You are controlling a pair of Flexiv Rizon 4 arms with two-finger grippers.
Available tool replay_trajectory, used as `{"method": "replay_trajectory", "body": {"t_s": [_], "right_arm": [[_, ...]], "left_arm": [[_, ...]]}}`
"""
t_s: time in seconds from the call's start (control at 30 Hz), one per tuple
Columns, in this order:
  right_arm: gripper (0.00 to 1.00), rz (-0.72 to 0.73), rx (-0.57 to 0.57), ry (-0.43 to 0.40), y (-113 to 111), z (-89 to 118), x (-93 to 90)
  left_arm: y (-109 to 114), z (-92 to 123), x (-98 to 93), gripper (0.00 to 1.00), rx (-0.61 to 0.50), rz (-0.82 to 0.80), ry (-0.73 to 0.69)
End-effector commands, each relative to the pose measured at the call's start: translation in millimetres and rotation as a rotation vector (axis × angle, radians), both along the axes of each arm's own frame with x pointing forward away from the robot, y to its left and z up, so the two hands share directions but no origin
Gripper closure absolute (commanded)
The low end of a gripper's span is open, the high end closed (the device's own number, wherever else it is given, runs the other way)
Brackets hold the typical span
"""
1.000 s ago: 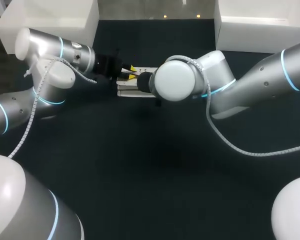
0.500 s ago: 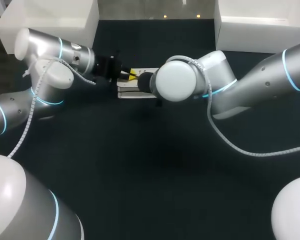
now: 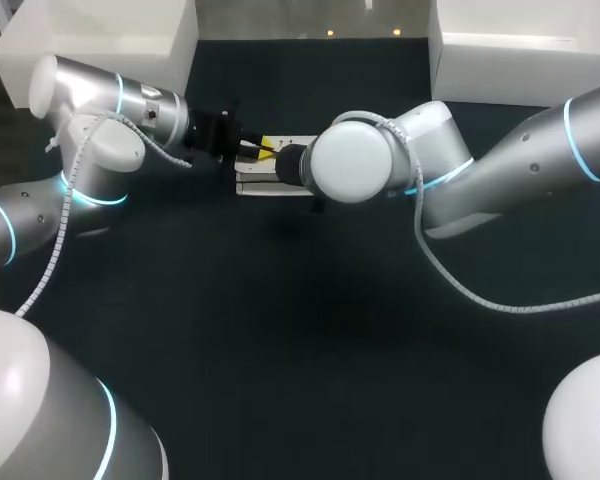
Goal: Pick up the bag, open it, inspect its contents, close it, and place it on the opposite side
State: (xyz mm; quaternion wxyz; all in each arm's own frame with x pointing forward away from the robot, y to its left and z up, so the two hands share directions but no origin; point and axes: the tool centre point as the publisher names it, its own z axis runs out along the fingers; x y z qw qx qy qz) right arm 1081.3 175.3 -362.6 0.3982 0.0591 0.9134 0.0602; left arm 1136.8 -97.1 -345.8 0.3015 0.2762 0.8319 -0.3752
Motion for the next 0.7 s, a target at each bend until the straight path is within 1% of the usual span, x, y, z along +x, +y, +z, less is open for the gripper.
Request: {"method": "replay_trajectory", "body": {"t_s": [0.03, 0.07, 0.1, 0.13, 0.17, 0.2, 0.27, 0.4, 0.6, 0.7], "right_arm": [[1.0, -0.001, 0.001, -0.004, 2.7, -1.5, 1.7], [1.0, -0.001, 0.001, -0.004, 2.7, -1.5, 1.7], [0.89, -0.003, -0.004, 0.003, 2.5, -1.5, 1.6], [0.72, -0.009, -0.012, 0.013, 2.3, -1.6, 1.7], [0.51, -0.016, -0.013, 0.021, 2.3, -1.8, 2.1], [0.01, -0.017, -0.012, 0.025, 2.2, -1.6, 2.2], [0.0, -0.025, -0.009, 0.03, 1.4, 1.7, 1.7], [0.0, -0.026, 0.005, 0.033, -1.7, 14.7, -2.9], [0.0, 0.009, 0.027, 0.084, -9.2, 42.0, -6.4], [0.0, 0.03, 0.025, 0.132, -11.7, 54.2, -3.8]], "left_arm": [[1.6, 1.5, 0.8, 0.16, -0.012, 0.002, -0.003], [3.1, 3.9, -0.2, 0.0, -0.015, 0.005, -0.003], [4.4, 6.4, -1.4, 0.0, -0.017, 0.01, -0.005], [5.8, 9.4, -2.7, 0.0, -0.023, 0.014, -0.006], [6.9, 12.2, -3.6, 0.0, -0.027, 0.016, -0.006], [7.8, 15.1, -4.8, 0.0, -0.029, 0.018, -0.006], [9.6, 21.8, -6.6, 0.0, -0.037, 0.029, -0.003], [13.5, 37.4, -12.0, 0.0, -0.044, 0.038, 0.006], [26.8, 61.1, -19.1, 0.0, -0.034, 0.078, 0.08], [36.0, 70.5, -22.7, 0.0, -0.004, 0.111, 0.142]]}}
